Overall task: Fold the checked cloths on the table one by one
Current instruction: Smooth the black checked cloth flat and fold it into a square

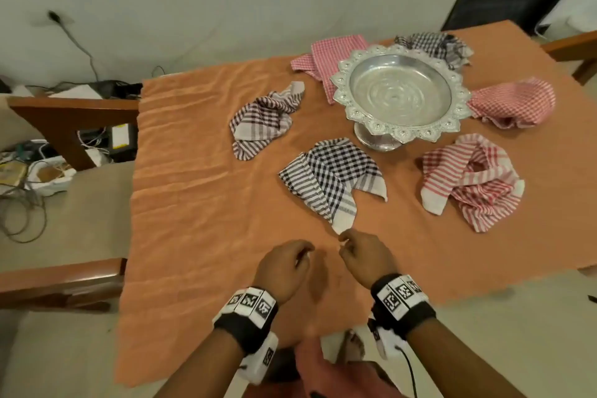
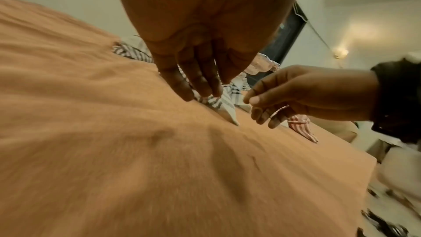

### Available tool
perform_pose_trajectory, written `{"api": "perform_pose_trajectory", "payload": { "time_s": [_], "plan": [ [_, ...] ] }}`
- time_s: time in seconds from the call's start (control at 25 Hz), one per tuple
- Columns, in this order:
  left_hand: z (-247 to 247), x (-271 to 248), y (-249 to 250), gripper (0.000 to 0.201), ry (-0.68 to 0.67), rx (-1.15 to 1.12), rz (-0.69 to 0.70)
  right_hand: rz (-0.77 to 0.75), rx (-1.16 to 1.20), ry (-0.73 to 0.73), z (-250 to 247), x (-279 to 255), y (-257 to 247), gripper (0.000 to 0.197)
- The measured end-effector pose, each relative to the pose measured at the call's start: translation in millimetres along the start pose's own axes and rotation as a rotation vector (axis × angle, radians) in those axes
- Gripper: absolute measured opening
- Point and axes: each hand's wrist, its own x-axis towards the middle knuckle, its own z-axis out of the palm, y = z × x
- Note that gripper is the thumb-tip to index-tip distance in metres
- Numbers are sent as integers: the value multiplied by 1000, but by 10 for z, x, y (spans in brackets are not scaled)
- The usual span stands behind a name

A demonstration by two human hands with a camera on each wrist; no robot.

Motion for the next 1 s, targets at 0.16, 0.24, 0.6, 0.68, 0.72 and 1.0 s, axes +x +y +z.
{"api": "perform_pose_trajectory", "payload": {
  "time_s": [0.16,0.24,0.6,0.68,0.72,1.0],
  "plan": [
    [-159,777,88,29,-94,271,261,189,14,160,80,415,-218,30],
    [-151,1080,138,34,-232,449,382,264,34,179,150,530,-255,27],
    [-219,1403,217,26,-411,793,589,206,161,250,235,442,-259,16],
    [-334,1426,206,25,-412,803,616,203,317,322,233,356,-267,7],
    [-387,1436,181,22,-410,788,625,190,386,362,224,306,-291,4],
    [-805,1346,84,22,-201,594,579,50,324,457,-43,62,-395,26]
  ]
}}
